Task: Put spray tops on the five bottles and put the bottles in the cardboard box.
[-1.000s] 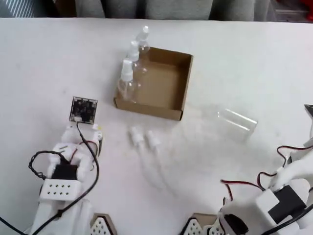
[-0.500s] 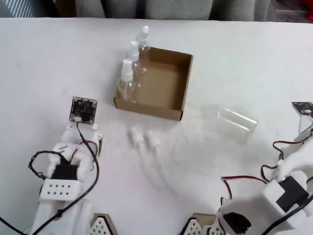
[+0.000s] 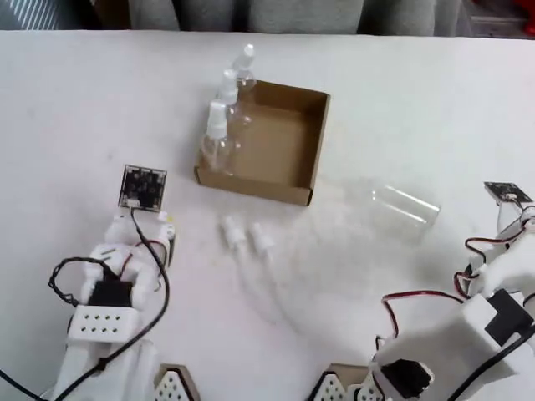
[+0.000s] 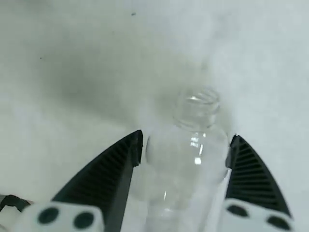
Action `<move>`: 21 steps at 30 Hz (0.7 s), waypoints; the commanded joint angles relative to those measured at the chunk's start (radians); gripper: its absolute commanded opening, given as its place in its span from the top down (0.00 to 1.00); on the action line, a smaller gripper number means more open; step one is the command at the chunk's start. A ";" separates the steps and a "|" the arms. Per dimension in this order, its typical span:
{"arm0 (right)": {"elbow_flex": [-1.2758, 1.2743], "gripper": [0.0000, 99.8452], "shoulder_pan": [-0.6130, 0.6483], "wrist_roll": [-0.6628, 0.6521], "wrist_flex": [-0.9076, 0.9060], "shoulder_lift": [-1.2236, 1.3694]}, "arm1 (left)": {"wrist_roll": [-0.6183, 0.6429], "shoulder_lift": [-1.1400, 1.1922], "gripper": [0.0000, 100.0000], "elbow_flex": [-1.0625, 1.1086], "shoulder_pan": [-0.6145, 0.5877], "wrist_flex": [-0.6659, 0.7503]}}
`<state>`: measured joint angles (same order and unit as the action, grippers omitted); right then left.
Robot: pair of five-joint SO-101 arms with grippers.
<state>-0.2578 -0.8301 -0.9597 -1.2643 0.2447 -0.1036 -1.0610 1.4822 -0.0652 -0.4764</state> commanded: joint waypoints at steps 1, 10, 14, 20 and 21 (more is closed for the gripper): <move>0.017 0.74 0.012 -0.008 0.005 0.008 | -0.003 -0.027 0.94 -0.023 0.013 -0.009; 0.015 0.75 0.013 -0.008 0.068 0.050 | -0.003 -0.027 0.94 -0.023 0.012 -0.009; 0.017 0.84 0.033 -0.011 0.081 0.042 | -0.003 -0.027 0.94 -0.023 0.012 -0.009; 0.077 0.98 0.045 -0.003 0.074 0.041 | -0.003 -0.027 0.94 -0.023 0.012 -0.009; 0.098 0.98 0.041 -0.002 0.070 0.039 | -0.003 -0.027 0.94 -0.023 0.012 -0.009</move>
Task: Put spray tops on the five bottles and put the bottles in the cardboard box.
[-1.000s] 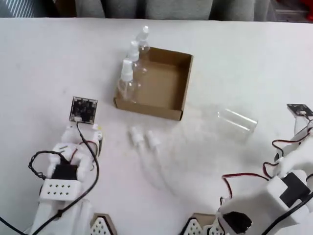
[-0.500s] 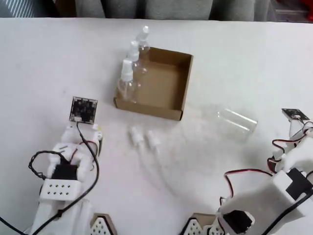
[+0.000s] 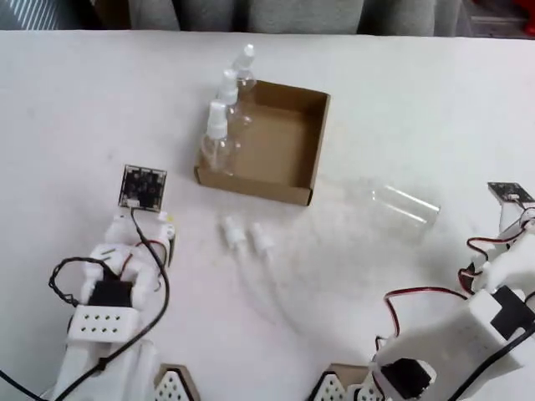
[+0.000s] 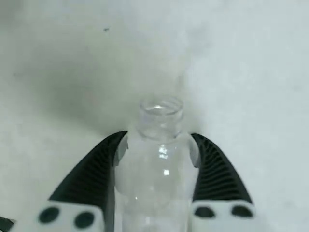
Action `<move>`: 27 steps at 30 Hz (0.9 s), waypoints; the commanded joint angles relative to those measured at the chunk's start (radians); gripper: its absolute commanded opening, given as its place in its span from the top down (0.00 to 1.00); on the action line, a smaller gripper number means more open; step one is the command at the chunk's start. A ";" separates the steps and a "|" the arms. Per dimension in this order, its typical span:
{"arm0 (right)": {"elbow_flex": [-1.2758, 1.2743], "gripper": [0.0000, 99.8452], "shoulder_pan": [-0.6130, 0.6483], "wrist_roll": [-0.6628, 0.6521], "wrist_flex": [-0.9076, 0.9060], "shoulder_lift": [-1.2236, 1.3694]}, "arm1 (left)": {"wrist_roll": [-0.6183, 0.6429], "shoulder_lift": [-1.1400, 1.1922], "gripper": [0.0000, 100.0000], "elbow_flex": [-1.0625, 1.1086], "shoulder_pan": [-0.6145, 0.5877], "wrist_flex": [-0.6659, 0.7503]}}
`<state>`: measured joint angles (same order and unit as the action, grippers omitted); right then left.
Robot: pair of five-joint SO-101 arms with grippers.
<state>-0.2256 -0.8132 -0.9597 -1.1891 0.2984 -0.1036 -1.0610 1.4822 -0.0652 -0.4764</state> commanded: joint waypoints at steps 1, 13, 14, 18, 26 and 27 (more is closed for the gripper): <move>0.092 0.98 0.019 -0.002 -0.022 -0.019 | -0.003 -0.027 0.94 -0.023 0.013 -0.009; -0.040 0.98 -0.002 0.066 -0.010 -0.349 | -0.005 -0.022 0.94 -0.017 0.048 -0.006; -0.083 0.98 0.005 0.081 0.024 -0.390 | -0.005 -0.025 0.94 -0.012 0.048 -0.003; -0.261 0.98 0.042 0.181 0.174 -0.568 | -0.005 -0.025 0.94 -0.011 0.053 -0.003; -0.563 0.98 0.127 0.382 0.390 -0.866 | 0.000 -0.025 0.94 -0.009 0.054 -0.006; -0.586 0.98 0.125 0.384 0.403 -0.894 | 0.002 -0.027 0.94 -0.012 0.062 -0.011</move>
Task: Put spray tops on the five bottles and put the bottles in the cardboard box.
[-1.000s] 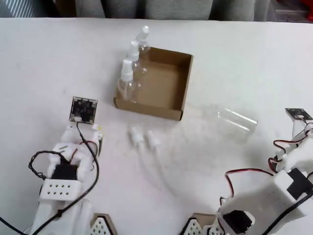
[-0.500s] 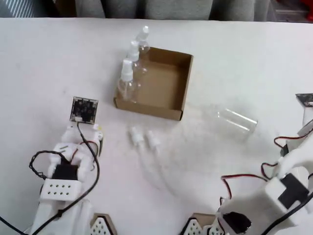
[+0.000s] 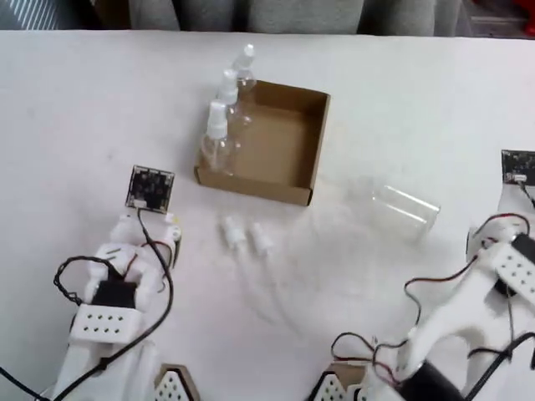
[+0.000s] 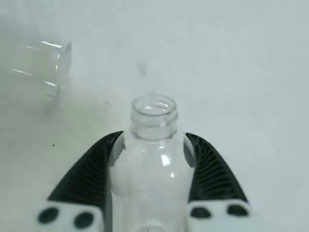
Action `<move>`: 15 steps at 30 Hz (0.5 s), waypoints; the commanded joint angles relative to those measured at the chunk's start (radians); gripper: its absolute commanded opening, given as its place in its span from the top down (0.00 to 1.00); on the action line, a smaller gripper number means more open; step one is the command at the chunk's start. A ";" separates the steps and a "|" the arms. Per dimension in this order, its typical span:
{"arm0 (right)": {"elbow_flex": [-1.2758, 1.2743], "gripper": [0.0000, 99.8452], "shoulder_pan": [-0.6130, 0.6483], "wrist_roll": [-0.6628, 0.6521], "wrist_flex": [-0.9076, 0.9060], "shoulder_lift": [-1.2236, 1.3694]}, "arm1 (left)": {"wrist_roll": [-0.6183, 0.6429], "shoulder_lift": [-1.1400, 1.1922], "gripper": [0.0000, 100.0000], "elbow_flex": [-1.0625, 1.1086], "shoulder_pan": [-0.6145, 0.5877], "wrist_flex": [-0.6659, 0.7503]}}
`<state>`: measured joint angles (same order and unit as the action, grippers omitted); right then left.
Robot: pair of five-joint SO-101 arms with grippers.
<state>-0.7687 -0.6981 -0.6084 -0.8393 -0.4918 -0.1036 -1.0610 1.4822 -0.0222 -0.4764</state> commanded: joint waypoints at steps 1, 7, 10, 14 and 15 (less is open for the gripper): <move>-0.063 0.98 0.010 0.032 0.061 -0.128 | 0.002 -0.027 0.94 -0.014 0.041 -0.014; -0.141 0.98 0.012 0.029 0.065 -0.216 | 0.038 -0.022 0.94 -0.141 0.252 -0.273; -0.157 0.98 0.021 0.011 0.061 -0.220 | 0.163 -0.019 0.92 -0.199 0.266 -0.315; -0.170 0.98 0.024 0.000 0.058 -0.220 | 0.301 -0.019 0.75 -0.153 0.302 -0.270; -0.175 0.98 0.024 0.000 0.058 -0.220 | 0.341 -0.019 0.71 -0.150 0.315 -0.270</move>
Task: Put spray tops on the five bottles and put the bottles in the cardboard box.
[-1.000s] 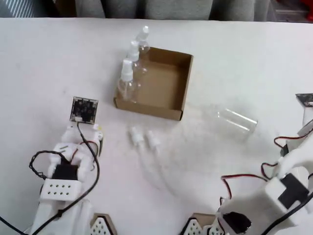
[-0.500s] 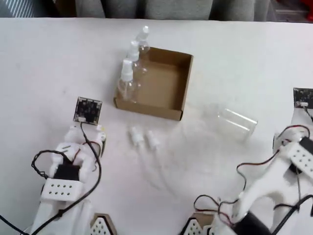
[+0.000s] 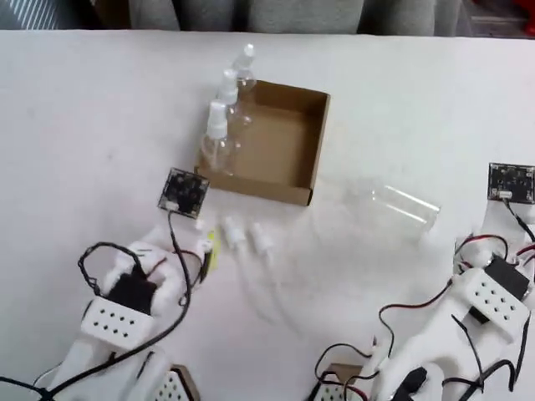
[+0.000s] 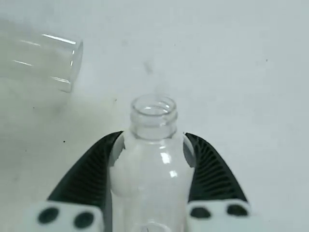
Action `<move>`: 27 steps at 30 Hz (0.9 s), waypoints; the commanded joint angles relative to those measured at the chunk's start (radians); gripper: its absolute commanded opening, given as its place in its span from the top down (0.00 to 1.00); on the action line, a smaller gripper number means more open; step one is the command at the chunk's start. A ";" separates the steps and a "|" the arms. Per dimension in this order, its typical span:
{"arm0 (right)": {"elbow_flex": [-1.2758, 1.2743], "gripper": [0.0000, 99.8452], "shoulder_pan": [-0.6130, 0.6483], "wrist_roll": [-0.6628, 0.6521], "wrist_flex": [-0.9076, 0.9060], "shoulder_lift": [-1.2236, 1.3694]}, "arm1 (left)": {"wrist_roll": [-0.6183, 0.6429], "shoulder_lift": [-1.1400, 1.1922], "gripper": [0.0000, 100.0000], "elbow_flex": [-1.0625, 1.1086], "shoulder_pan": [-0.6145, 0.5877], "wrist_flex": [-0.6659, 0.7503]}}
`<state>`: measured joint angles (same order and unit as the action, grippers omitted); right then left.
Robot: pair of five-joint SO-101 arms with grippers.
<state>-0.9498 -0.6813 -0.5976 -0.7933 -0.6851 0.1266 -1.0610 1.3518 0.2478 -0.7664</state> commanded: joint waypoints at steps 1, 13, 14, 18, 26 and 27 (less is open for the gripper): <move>0.000 0.98 0.008 -0.011 0.012 -0.027 | 0.143 -0.019 0.69 -0.020 0.059 0.017; -0.020 0.98 0.008 -0.011 0.013 -0.027 | 0.232 0.163 0.75 -0.061 0.065 0.146; -0.021 0.98 0.008 -0.011 0.013 -0.027 | 0.241 0.213 0.75 -0.084 0.064 0.146; -0.037 0.98 0.008 -0.012 0.016 -0.027 | 0.354 0.401 0.75 -0.189 0.030 0.135; -0.055 0.98 0.008 -0.012 0.021 -0.030 | 0.483 0.714 0.75 -0.350 0.031 0.063; -0.055 0.98 0.008 -0.012 0.021 -0.031 | 0.480 0.750 0.75 -0.362 0.033 0.064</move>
<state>-1.0142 -0.6813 -0.6007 -0.7917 -0.6882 0.5900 -0.3905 1.0664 0.2831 -0.6928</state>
